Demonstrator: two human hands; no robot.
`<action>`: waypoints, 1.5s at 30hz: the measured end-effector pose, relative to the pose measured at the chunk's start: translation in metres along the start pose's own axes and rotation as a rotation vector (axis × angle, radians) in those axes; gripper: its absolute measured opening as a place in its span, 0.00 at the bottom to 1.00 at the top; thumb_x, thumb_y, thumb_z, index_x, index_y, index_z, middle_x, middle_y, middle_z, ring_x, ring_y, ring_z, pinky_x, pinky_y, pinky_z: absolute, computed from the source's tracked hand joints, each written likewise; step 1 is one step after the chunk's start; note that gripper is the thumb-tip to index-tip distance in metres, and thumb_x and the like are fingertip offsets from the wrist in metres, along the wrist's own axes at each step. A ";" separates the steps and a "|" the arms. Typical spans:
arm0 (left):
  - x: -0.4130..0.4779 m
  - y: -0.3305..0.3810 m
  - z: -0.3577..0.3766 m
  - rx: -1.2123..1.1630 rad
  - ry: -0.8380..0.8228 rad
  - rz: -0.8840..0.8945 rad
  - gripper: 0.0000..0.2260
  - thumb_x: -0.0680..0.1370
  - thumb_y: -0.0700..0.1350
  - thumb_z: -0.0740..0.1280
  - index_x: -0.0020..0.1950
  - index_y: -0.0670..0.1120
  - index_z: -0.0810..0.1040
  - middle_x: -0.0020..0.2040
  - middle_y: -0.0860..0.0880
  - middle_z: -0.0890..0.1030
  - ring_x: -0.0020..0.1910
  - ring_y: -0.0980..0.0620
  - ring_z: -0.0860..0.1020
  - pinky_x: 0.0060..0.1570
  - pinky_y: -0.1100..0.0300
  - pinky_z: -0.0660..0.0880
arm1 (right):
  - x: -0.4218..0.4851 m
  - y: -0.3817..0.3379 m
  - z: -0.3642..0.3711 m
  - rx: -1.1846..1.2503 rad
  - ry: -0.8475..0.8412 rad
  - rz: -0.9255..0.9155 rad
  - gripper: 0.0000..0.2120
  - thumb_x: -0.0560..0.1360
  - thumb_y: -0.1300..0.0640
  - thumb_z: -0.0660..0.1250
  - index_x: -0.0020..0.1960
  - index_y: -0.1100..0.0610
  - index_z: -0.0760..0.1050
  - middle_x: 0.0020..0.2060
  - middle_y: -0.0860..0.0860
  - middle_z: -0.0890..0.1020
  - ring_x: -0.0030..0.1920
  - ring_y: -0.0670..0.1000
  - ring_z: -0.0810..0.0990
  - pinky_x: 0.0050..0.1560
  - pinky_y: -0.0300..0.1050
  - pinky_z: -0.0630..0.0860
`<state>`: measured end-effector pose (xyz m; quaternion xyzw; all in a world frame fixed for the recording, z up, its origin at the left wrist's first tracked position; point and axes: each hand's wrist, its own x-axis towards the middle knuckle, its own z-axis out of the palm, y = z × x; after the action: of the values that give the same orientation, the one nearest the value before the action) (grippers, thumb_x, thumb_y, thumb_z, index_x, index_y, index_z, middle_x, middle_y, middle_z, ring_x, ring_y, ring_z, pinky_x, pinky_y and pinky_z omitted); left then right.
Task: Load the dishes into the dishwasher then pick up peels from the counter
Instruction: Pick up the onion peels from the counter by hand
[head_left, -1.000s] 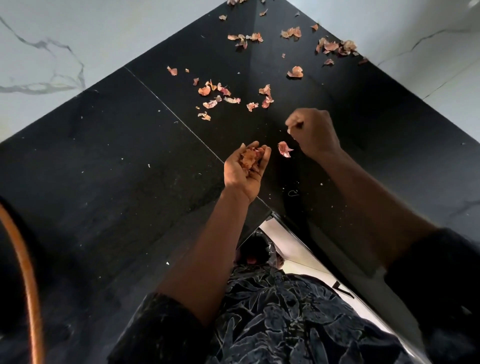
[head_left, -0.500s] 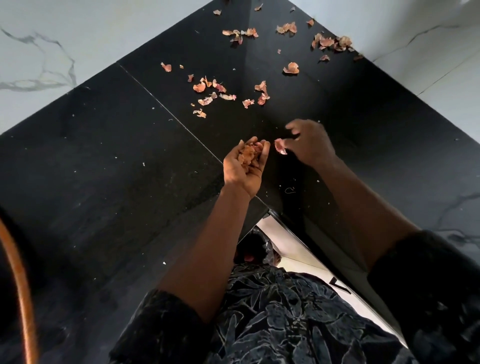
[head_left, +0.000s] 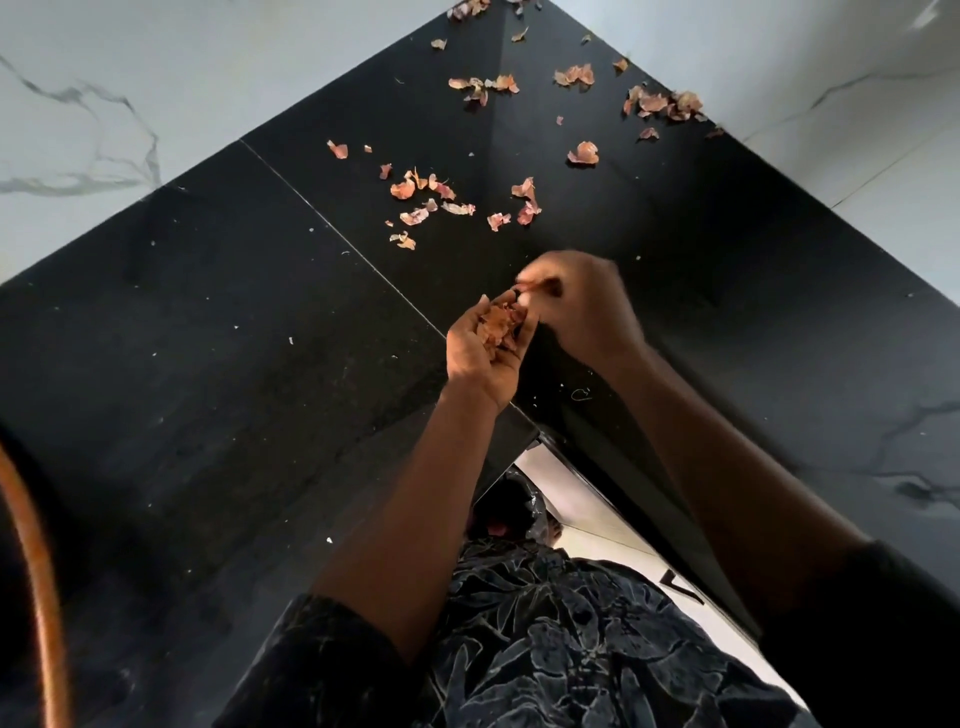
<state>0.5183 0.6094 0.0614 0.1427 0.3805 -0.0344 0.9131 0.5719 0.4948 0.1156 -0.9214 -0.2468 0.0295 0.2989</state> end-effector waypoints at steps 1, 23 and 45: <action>-0.001 -0.001 0.001 0.031 0.018 0.013 0.13 0.84 0.43 0.58 0.53 0.38 0.80 0.46 0.41 0.83 0.45 0.46 0.82 0.44 0.58 0.82 | -0.002 -0.010 0.006 -0.016 -0.046 -0.037 0.08 0.78 0.58 0.69 0.56 0.55 0.81 0.50 0.49 0.83 0.47 0.43 0.79 0.50 0.39 0.77; 0.002 0.063 -0.016 -0.013 -0.011 0.062 0.14 0.83 0.45 0.62 0.57 0.34 0.80 0.56 0.34 0.81 0.55 0.39 0.83 0.57 0.51 0.81 | 0.083 0.017 0.060 -0.359 -0.134 -0.065 0.05 0.79 0.62 0.66 0.51 0.57 0.80 0.50 0.53 0.78 0.50 0.51 0.79 0.49 0.47 0.79; 0.026 0.045 0.018 -0.103 -0.053 0.023 0.14 0.83 0.46 0.62 0.57 0.36 0.81 0.56 0.35 0.82 0.56 0.40 0.82 0.55 0.53 0.82 | 0.126 0.048 0.010 -0.181 0.007 0.120 0.14 0.80 0.59 0.67 0.65 0.57 0.77 0.57 0.54 0.82 0.56 0.50 0.81 0.53 0.41 0.76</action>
<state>0.5566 0.6489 0.0655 0.0988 0.3558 -0.0077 0.9293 0.7012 0.5255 0.0920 -0.9578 -0.1918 0.0217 0.2131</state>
